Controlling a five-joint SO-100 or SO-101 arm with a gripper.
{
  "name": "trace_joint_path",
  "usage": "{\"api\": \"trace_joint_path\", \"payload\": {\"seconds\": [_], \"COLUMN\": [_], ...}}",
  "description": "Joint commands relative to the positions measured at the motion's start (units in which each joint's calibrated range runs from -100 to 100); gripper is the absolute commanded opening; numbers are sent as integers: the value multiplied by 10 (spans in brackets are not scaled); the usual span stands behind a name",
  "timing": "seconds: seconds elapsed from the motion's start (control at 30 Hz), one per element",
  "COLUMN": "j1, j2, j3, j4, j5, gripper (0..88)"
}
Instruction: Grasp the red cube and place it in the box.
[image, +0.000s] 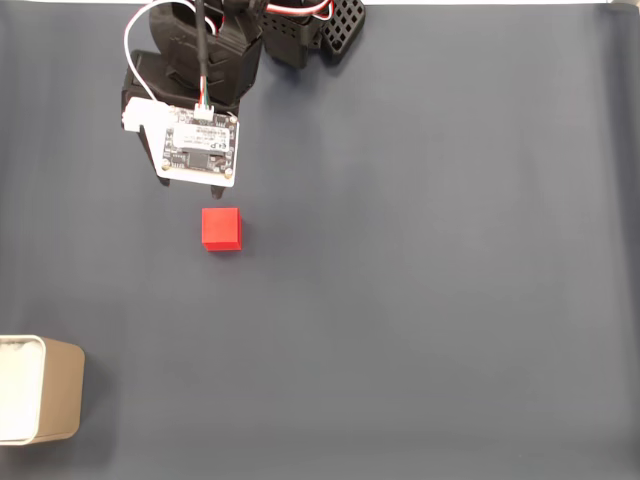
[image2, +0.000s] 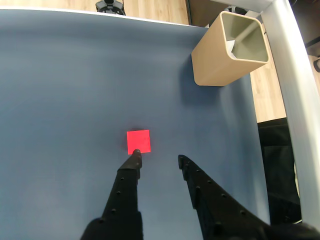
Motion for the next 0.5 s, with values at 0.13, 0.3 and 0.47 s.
{"api": "trace_joint_path", "payload": {"seconds": [0.13,0.3,0.47], "j1": [-27,-43,-54], "j2": [14,31,45], "j3": [-8,-3,13], "j4": [-23,-29,-47], "j5": [-3,-8,-11], "gripper": [223,246,264]}}
